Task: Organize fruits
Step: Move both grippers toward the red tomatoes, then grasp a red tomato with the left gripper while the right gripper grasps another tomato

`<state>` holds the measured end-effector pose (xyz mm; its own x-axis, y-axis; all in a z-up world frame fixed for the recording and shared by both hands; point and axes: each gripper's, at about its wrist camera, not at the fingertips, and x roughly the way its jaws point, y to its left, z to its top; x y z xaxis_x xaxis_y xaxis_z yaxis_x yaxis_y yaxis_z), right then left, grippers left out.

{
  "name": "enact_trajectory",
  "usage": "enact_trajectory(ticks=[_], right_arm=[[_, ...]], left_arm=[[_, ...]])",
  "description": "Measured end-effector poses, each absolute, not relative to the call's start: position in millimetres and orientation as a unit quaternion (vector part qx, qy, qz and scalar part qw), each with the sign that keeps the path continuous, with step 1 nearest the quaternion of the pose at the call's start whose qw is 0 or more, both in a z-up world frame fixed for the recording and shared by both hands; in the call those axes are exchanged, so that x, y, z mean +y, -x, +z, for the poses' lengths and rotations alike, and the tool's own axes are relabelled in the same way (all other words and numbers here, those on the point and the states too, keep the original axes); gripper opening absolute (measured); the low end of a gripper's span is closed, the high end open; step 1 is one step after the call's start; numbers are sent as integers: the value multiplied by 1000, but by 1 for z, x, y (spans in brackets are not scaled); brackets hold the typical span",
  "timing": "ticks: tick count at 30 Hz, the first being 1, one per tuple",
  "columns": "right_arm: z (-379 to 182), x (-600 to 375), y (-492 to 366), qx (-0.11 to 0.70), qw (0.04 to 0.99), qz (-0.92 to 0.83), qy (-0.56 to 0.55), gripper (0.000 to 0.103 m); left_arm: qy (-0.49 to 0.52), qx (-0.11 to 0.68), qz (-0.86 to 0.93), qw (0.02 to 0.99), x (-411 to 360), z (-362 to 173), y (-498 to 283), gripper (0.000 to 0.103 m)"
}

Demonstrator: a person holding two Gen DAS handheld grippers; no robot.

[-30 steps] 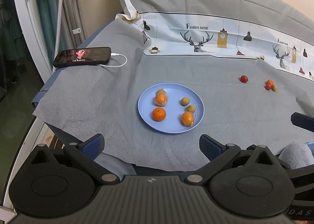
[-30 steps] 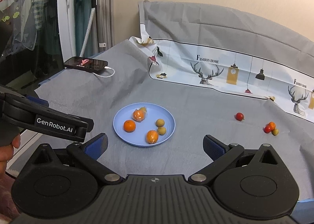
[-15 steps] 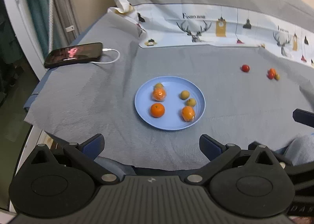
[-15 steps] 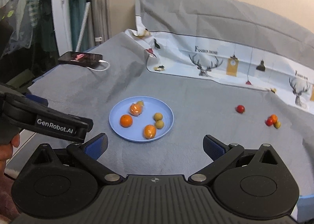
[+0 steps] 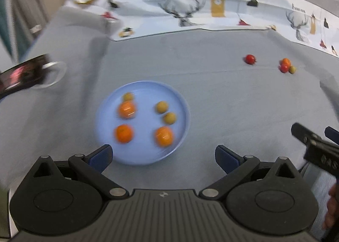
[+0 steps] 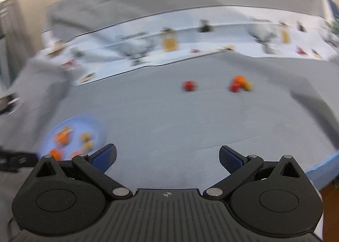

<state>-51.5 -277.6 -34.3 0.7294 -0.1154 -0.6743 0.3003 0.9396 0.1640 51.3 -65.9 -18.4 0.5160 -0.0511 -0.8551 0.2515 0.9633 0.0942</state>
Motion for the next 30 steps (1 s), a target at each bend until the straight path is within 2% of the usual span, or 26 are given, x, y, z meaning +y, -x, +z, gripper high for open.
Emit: enact_trajectory(ticks=[8,17,19,24,28,29,30], right_arm=[[-94,-379,-35,331,901,-236,-154,102],[-167,-455,-135,329,892,-263,-166,102],[-181,-460,-151,336,896,-242,-161,92],[-195,-459,-175,330,910,-230,-103,89],[-196,-466,-181,322,910,-241,-106,83],[-196,-465,-181,321,909,-244,-102,79],[-195,-464,-181,320,910,-244,-99,57]], left_arm=[[-107,510,-126,844,-174,-59,-148,103],[-195,459,-164,851,-297,-137,-253,103],[-212,453,-180,847,-317,-153,-269,103],[-219,450,-207,841,-353,-175,-299,103],[-199,456,-202,844,-361,-181,-313,102],[-187,459,-204,845,-361,-182,-315,96],[-177,457,-210,846,-359,-181,-313,85]])
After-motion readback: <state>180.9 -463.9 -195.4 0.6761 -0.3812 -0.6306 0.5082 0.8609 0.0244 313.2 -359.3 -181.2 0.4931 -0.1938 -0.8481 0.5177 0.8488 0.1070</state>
